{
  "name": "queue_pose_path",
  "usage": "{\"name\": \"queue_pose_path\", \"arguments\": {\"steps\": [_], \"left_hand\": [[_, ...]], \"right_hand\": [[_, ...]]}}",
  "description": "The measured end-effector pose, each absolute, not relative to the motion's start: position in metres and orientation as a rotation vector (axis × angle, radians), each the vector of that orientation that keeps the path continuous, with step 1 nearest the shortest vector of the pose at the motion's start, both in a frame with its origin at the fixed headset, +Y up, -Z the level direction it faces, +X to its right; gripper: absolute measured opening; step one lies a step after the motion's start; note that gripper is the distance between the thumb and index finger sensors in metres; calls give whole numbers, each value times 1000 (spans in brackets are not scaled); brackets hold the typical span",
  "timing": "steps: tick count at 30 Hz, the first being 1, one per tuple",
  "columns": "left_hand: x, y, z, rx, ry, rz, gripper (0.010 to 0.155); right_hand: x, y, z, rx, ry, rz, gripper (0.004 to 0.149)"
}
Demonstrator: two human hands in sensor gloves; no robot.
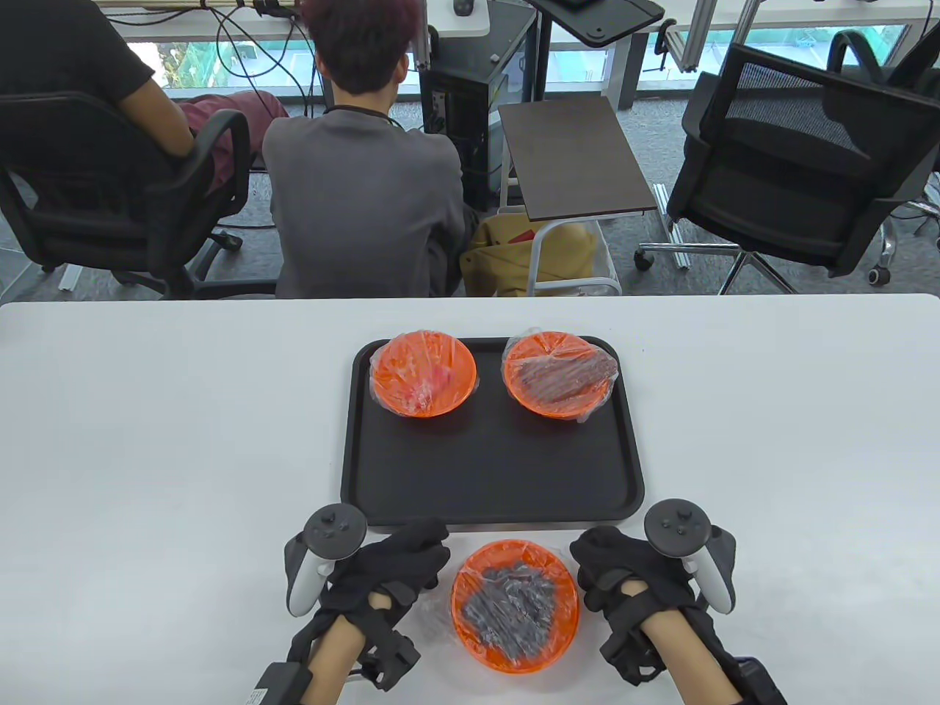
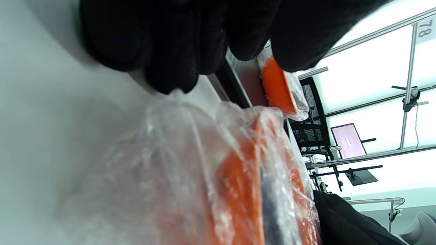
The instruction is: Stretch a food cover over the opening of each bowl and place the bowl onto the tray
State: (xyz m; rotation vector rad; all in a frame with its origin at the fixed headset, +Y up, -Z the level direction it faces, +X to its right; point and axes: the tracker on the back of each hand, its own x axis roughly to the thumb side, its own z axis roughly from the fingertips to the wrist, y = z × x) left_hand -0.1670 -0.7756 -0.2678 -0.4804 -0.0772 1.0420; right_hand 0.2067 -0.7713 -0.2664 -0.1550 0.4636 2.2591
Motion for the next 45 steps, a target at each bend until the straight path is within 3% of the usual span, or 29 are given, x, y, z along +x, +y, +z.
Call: {"name": "queue_pose_path", "arguments": {"steps": [5,9,21,34,45], "left_hand": [[-168,-743,-261,-279,-101,810,74],[-168,-728,-257,-223,-90,663,81],[-178,-732,-261,-206,22,197,93],[-178,-745,-266,-287,38,194,93],[-186,-743,-264,-329,60,325,93]], "right_hand": [[207,-761,-260,-150,412,2285,64],[206,-755,-254,-141,371,2338,67],[175,-741,-236,-31,306,2445,75],[159,-747,-238,-16,333,2533,56],[156,-730,-246,28,279,2537,53]]}}
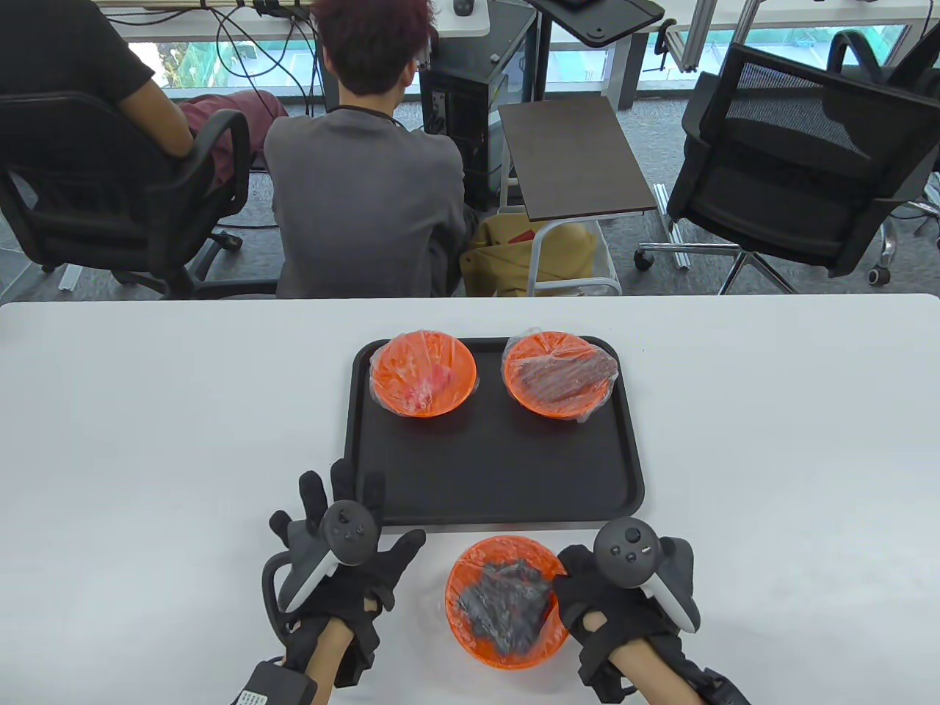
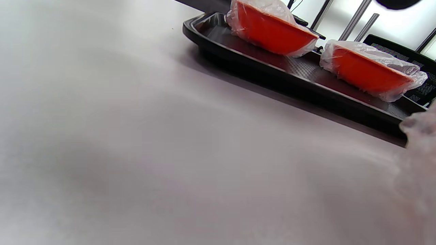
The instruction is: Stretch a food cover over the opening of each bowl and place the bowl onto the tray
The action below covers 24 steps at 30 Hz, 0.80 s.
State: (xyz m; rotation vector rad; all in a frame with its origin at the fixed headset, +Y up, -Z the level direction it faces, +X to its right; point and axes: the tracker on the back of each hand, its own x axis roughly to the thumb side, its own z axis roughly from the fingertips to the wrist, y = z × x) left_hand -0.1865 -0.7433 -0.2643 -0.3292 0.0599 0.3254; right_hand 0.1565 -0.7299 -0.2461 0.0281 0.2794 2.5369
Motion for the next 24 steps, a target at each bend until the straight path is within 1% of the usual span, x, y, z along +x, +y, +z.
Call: {"name": "queue_pose_path", "arguments": {"steps": [2,7,12,17,24], "left_hand": [[-189,-741,-264,-311,68,327,93],[-190,-736,-263,-284,82,305,92],[-190,-731,-263,-257,87,286,92],[-189,-729,-263,-252,86,290,92],[-190,-731,-263,-270,93,295,92]], "right_hand": [[158,-721,-252,20,239,2526,53],[158,-696,-280,-2,156,2515,53],[149,-678,-318,-35,102,2543,53],[143,-679,-345,-88,109,2544,52],[135,-697,-374,-173,145,2521,52]]}}
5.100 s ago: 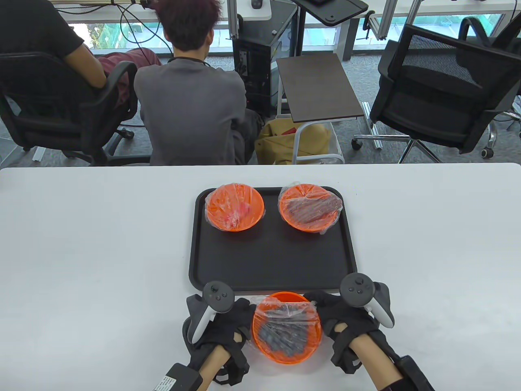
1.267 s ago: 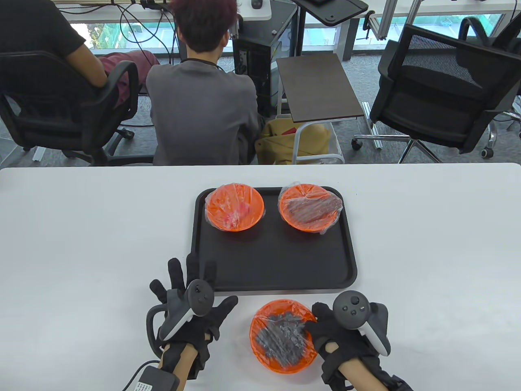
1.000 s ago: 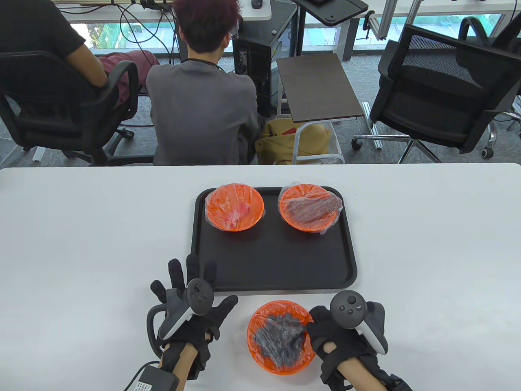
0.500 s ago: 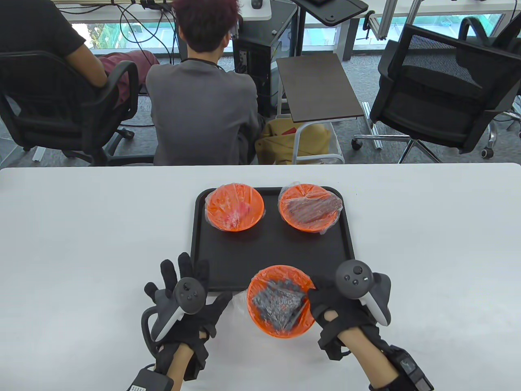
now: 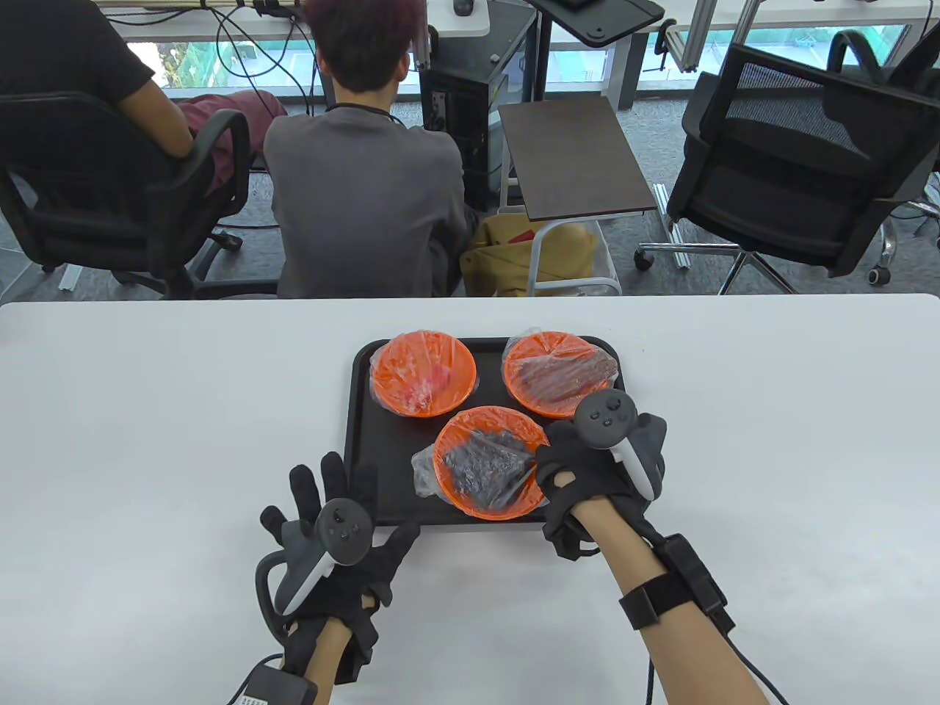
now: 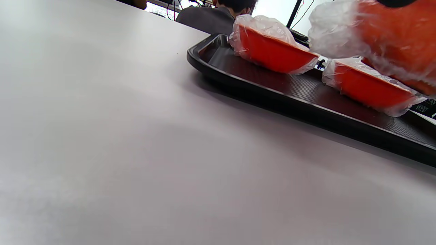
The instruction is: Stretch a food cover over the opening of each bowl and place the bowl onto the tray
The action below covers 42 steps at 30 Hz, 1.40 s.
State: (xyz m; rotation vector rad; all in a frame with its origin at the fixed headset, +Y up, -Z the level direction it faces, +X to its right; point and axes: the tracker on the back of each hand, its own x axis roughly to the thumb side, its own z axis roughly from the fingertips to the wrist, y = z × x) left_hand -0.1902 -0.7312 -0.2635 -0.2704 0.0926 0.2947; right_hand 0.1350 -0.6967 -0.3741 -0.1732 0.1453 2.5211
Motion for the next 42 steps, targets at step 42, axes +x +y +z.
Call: {"name": "queue_pose_path", "arguments": {"steps": [42], "left_hand": [[-182,-735,-264,-308,78,257,92]], "right_hand": [[163,-709,-375,-310,137,2440,73]]}}
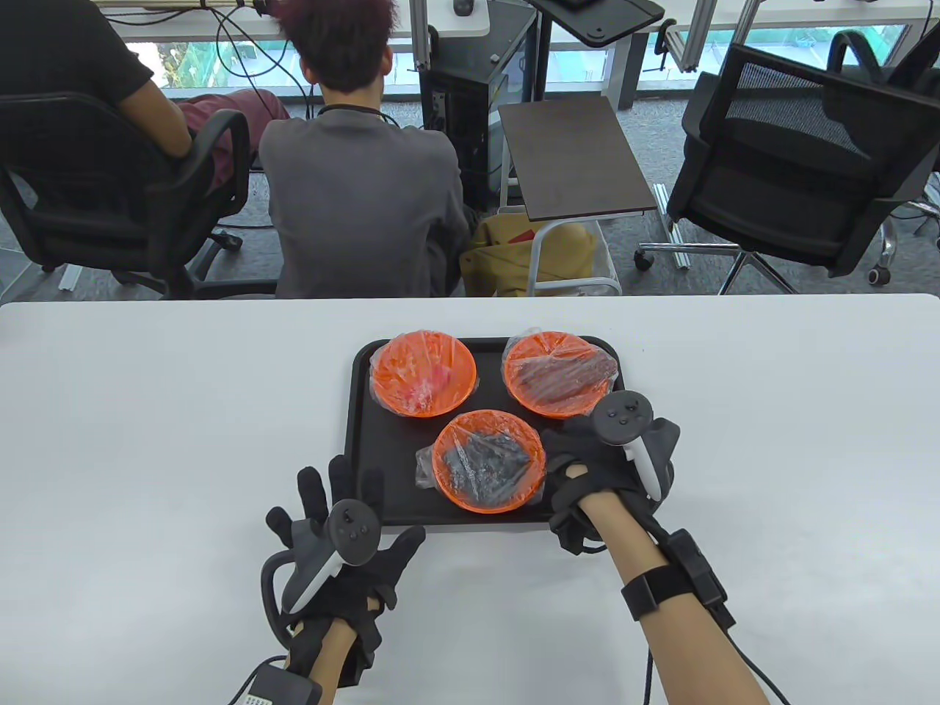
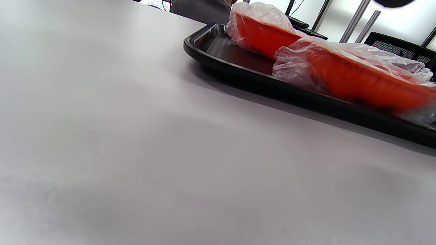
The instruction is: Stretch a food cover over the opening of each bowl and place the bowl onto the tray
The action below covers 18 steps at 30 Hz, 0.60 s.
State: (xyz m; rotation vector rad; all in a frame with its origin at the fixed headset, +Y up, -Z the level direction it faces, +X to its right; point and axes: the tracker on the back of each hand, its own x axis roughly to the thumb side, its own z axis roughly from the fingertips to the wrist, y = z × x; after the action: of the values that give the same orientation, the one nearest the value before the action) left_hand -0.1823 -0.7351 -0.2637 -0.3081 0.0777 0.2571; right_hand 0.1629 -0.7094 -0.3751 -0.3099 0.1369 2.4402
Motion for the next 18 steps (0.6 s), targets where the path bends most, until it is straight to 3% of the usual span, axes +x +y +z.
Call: {"name": "queue_pose_path", "arguments": {"steps": [9,18], "left_hand": [[-180,-736,-263,-339,74,241,92],[-177,-736,-260,-358,57,223,91]], "right_hand": [[167,-662,-337,-84,-89,2653,82],[153,-672,-292,153,-305,2989,86]]}}
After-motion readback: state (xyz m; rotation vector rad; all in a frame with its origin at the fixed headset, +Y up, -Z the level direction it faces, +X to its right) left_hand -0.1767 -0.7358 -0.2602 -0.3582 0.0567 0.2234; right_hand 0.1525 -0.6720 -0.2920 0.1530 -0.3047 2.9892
